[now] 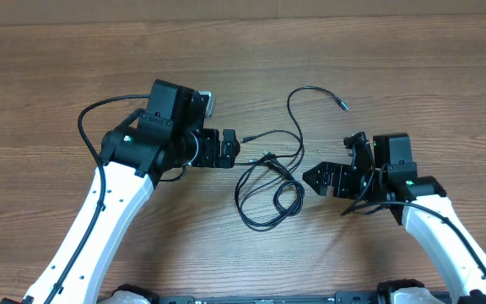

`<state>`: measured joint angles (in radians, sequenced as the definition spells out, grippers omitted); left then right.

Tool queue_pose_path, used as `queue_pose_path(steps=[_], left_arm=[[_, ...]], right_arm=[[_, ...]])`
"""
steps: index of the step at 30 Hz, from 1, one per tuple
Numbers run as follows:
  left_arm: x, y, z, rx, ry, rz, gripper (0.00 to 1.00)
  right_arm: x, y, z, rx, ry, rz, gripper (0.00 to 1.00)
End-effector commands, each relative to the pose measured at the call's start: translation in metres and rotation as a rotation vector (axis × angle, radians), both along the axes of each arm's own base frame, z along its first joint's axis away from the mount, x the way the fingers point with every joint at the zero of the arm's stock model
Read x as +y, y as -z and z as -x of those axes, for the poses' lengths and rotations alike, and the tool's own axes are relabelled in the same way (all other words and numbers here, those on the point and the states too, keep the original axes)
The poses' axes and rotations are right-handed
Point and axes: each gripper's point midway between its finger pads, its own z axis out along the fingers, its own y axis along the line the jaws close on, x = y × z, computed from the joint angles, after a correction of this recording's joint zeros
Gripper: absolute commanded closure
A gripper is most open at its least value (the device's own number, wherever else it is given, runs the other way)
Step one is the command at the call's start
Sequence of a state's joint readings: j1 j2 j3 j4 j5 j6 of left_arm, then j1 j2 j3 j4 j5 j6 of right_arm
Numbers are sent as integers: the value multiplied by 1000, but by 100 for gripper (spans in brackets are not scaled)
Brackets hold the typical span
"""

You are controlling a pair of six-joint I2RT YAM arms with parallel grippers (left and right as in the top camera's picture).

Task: Untangle cables

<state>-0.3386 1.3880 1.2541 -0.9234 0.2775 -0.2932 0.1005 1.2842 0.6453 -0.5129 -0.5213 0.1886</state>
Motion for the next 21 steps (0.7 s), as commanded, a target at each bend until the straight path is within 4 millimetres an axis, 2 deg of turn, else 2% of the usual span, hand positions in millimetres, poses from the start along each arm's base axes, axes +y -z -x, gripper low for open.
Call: queue_pose_path(steps=[1,3,10,16,18,20,21], left_arm=[[-2,-4,-1,-6,6,17,0],[-2,-4,-1,-6,6,17,0],[-3,-5,-1,-5,8,20,0],[-3,-5,-1,-6,8,19,0],[-3,-5,-2,-10,8,21,0],[-3,-6,-2,-13,8,23,0],[-4,-6,-3,-15,8,23,0]], right_arm=[[5,17,5,-8,-3,-14,0],[7,30,8,-7,-7,-20,0],[22,52,10,36,-58,-106,0],[41,57,18,38,-185,-211,0],[47,57,20,29,-212,-215,5],[55,56,22,14,-242,-216,19],[57,56,22,10,-252,-216,21]])
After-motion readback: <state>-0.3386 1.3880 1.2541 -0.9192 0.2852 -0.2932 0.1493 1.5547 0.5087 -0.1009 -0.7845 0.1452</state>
